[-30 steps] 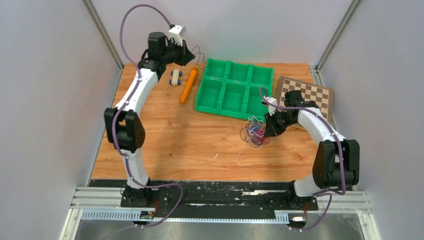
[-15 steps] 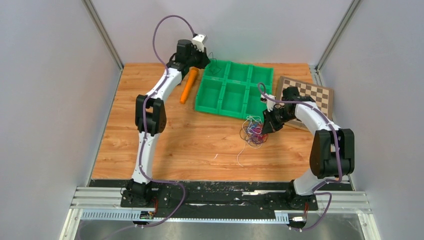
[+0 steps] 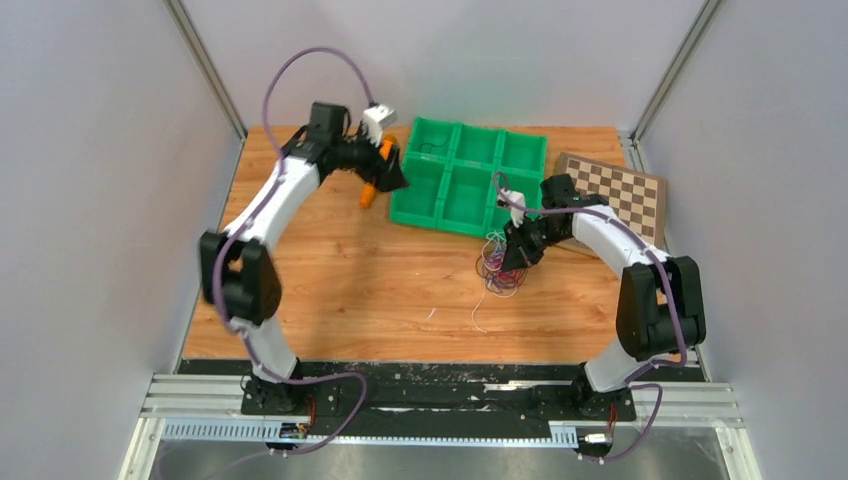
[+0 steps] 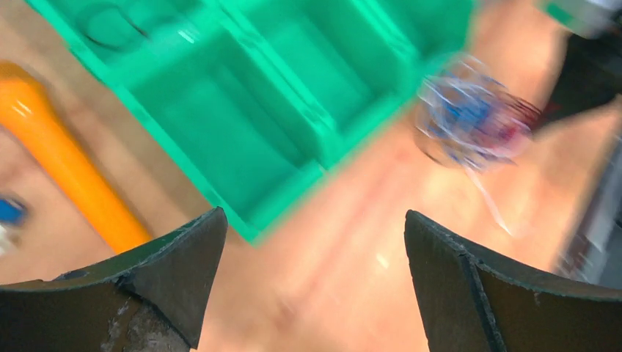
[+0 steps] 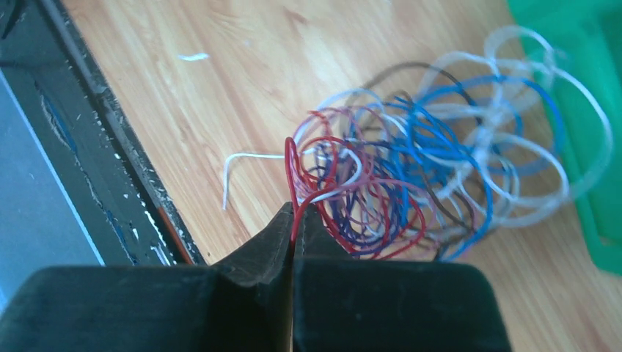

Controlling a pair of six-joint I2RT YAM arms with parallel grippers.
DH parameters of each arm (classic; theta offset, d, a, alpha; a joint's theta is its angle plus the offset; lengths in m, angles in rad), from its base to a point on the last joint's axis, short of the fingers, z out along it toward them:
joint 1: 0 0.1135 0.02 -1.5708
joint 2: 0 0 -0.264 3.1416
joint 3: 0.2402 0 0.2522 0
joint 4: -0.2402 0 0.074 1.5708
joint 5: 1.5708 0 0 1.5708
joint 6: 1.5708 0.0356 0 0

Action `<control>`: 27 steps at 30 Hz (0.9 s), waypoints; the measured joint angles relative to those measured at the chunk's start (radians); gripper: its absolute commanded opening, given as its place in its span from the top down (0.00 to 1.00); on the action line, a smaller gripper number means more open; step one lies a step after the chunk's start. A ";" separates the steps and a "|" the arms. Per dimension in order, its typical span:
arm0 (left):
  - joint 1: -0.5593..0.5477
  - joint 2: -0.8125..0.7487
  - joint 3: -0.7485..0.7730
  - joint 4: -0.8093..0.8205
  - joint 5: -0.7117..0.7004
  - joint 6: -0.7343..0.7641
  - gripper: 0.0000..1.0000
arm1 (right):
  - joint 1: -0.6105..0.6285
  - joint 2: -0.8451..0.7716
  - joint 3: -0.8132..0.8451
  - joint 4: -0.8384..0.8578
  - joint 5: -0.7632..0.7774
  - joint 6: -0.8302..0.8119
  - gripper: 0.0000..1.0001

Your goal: Untangle the cables

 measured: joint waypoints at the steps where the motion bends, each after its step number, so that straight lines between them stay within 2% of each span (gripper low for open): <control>1: 0.011 -0.108 -0.105 -0.026 0.050 0.018 0.03 | 0.033 -0.006 -0.004 0.019 -0.005 0.000 1.00; 4: 0.042 -0.432 -0.457 0.012 0.187 0.021 0.07 | 0.143 -0.044 -0.033 0.081 -0.025 -0.001 1.00; 6: 0.027 -0.583 -0.672 0.071 0.253 -0.012 0.11 | 0.215 -0.071 -0.054 0.117 -0.044 -0.005 1.00; 8: 0.002 -0.670 -0.863 0.157 0.294 -0.055 0.16 | 0.272 -0.083 -0.060 0.143 -0.066 -0.009 1.00; 11: -0.022 -0.688 -1.065 0.238 0.306 -0.098 0.24 | 0.344 -0.097 -0.060 0.176 -0.106 -0.019 1.00; 14: -0.023 -0.688 -1.143 0.268 0.288 -0.119 0.33 | 0.351 -0.134 -0.093 0.202 -0.109 -0.040 1.00; 19: -0.054 -0.627 -1.128 0.386 0.240 -0.160 0.42 | 0.319 -0.142 -0.191 0.200 -0.052 -0.077 1.00; 27: -0.071 -0.375 -1.063 0.513 0.227 -0.293 0.41 | 0.312 -0.018 -0.216 0.190 0.039 -0.086 1.00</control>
